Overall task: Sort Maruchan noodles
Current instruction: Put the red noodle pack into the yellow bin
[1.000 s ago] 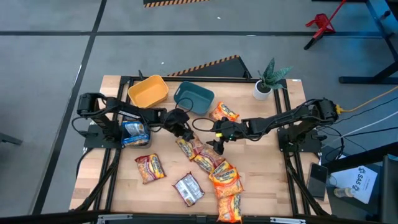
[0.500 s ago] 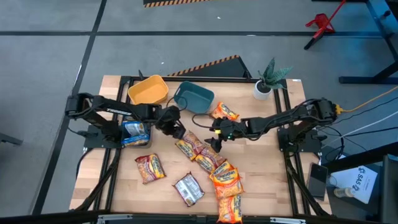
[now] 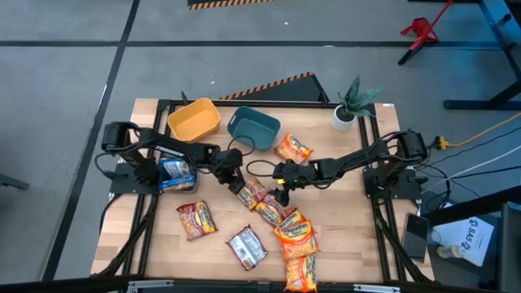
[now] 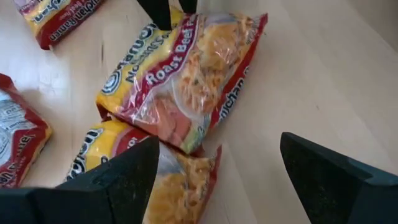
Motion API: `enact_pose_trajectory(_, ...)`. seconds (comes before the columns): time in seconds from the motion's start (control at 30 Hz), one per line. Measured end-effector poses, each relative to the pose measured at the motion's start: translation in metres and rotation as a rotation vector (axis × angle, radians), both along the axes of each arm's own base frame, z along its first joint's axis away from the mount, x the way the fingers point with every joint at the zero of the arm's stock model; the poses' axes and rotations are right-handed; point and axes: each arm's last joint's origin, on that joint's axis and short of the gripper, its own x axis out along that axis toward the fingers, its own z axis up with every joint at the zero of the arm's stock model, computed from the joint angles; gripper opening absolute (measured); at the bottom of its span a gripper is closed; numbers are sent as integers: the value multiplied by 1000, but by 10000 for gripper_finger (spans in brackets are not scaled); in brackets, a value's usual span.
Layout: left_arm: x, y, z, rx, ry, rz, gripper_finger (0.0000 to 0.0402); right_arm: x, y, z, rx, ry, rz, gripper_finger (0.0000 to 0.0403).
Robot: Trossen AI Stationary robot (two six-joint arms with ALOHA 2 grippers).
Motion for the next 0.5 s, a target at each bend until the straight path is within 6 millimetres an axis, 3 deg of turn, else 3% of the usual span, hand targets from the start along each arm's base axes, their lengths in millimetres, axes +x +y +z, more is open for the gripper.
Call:
enact_pose_trajectory(0.27,17,0,-12,-159,-116,-68,193,7,1,9,-7,-25,48,321)
enact_pose_trajectory(0.5,26,3,-7,-112,-208,1,193,6,2,10,11,34,69,321)
